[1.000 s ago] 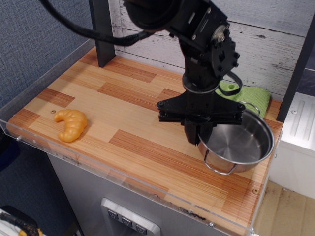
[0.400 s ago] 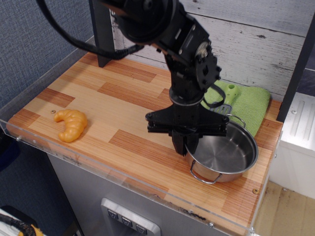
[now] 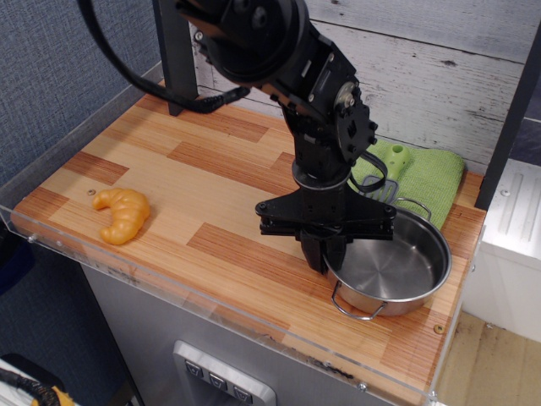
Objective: Move the pot to below the cloth.
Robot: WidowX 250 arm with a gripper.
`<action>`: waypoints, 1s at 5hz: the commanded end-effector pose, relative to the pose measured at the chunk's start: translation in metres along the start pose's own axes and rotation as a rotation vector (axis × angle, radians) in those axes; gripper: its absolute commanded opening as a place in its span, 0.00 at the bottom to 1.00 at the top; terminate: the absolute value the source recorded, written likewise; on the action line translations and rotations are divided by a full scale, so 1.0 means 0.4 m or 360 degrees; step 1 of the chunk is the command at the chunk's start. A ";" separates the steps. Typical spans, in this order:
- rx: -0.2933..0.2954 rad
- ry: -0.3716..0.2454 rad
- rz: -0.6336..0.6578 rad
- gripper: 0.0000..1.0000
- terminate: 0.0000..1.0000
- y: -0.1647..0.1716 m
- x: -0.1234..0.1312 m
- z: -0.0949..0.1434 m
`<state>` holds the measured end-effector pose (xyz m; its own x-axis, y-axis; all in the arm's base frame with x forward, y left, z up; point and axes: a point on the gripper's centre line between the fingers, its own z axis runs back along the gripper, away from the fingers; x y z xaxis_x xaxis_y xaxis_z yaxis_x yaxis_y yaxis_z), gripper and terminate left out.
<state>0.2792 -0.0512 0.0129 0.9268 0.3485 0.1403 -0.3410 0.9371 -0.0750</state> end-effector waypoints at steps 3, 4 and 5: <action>-0.0038 0.0035 0.0042 1.00 0.00 0.011 -0.009 0.034; -0.0044 0.0005 0.0040 1.00 0.00 0.009 0.005 0.053; -0.0032 -0.0027 -0.0026 1.00 0.00 -0.002 0.033 0.088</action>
<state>0.2904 -0.0462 0.0346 0.9367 0.3344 0.1039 -0.3295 0.9421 -0.0620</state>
